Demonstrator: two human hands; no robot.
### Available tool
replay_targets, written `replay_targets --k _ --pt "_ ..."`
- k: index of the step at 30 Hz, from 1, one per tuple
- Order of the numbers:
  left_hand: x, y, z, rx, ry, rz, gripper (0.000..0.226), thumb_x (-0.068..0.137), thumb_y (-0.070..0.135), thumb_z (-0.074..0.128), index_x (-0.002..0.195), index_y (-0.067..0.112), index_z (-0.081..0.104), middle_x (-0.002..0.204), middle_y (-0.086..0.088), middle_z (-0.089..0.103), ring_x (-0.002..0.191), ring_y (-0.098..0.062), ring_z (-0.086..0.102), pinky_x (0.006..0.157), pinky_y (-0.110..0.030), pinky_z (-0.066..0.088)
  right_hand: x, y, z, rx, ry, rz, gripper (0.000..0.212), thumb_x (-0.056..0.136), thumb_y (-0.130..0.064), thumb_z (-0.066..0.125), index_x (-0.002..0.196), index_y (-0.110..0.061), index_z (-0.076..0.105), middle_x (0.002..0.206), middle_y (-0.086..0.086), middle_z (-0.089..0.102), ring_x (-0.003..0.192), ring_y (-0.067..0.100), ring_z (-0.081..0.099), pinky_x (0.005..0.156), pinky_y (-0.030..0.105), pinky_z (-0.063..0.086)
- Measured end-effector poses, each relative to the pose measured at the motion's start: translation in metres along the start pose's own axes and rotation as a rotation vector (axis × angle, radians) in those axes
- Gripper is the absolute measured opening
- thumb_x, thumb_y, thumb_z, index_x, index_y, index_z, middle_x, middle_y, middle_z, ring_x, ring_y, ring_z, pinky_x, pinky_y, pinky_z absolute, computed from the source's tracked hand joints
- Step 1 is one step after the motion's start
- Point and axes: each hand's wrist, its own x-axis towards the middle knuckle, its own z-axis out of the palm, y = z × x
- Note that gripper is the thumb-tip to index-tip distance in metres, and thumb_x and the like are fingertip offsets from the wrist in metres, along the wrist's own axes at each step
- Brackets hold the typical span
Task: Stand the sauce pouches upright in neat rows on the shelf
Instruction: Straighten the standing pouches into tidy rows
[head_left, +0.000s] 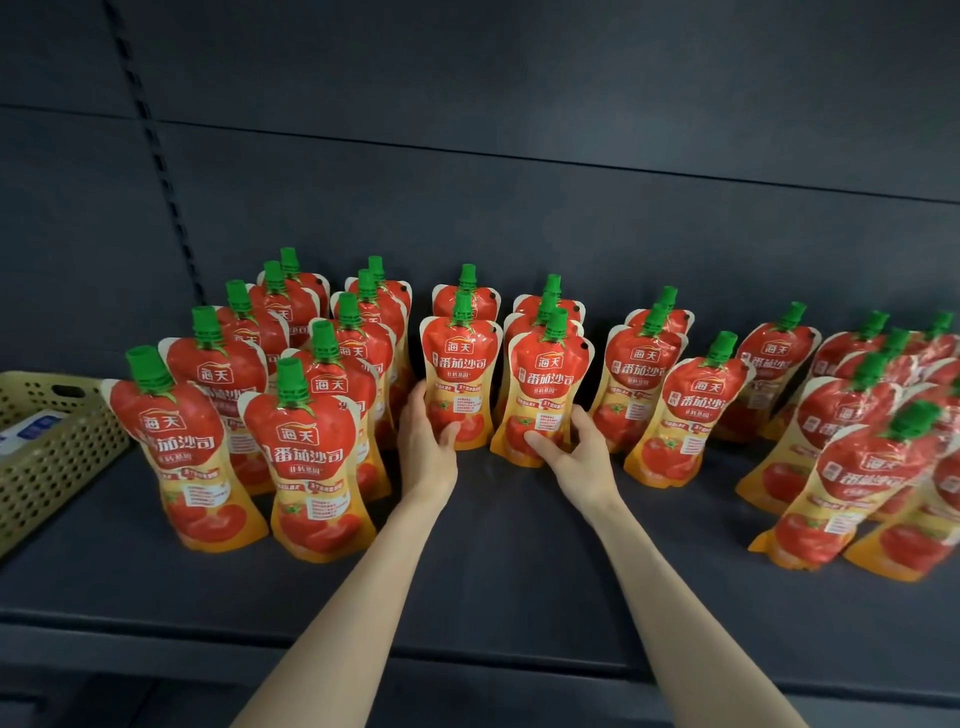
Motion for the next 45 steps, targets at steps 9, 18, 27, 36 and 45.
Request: replay_targets --k 9,18,27,36,45 --pt "0.01 0.0 0.005 0.02 0.007 0.012 0.059 0.09 0.01 0.057 0.141 0.015 0.029 0.144 -0.008 0.037 0.136 -0.022 0.032 0.108 -0.04 0.031 0.004 -0.001 0.001 -0.014 0.015 0.007 0.048 0.083 -0.026 0.069 0.126 -0.017 0.05 0.123 0.0 0.058 0.115 0.012 0.054 0.095 0.028 0.046" --pt "0.013 -0.001 0.005 0.008 -0.006 0.015 0.059 0.091 0.008 0.055 0.143 0.015 0.027 0.145 -0.007 0.036 0.137 -0.022 0.031 0.109 -0.04 0.031 0.004 -0.001 0.002 -0.02 0.025 0.002 0.049 0.083 -0.026 0.069 0.126 -0.017 0.05 0.123 0.0 0.059 0.115 0.013 0.054 0.098 0.033 0.047" --pt "0.014 -0.001 0.004 -0.007 -0.02 0.02 0.06 0.091 0.007 0.054 0.143 0.016 0.026 0.146 -0.007 0.036 0.137 -0.022 0.031 0.108 -0.037 0.031 0.005 0.002 0.001 0.0 0.025 0.025 0.051 0.082 -0.027 0.069 0.127 -0.015 0.05 0.122 0.001 0.06 0.115 0.014 0.055 0.098 0.035 0.048" --pt "0.014 -0.001 0.005 -0.009 -0.029 0.015 0.06 0.092 0.008 0.054 0.144 0.017 0.024 0.146 -0.006 0.035 0.137 -0.022 0.03 0.108 -0.039 0.031 0.008 0.002 -0.003 0.039 0.027 0.065 0.049 0.083 -0.025 0.069 0.127 -0.015 0.049 0.123 0.001 0.059 0.114 0.014 0.056 0.096 0.033 0.048" --pt "0.011 0.001 0.006 0.0 -0.005 -0.004 0.067 0.09 0.009 0.057 0.145 0.017 0.02 0.149 -0.007 0.031 0.139 -0.023 0.027 0.11 -0.041 0.029 0.006 0.0 -0.005 0.011 0.054 0.046 0.048 0.082 -0.025 0.071 0.125 -0.015 0.053 0.125 -0.001 0.057 0.115 0.012 0.053 0.099 0.034 0.047"
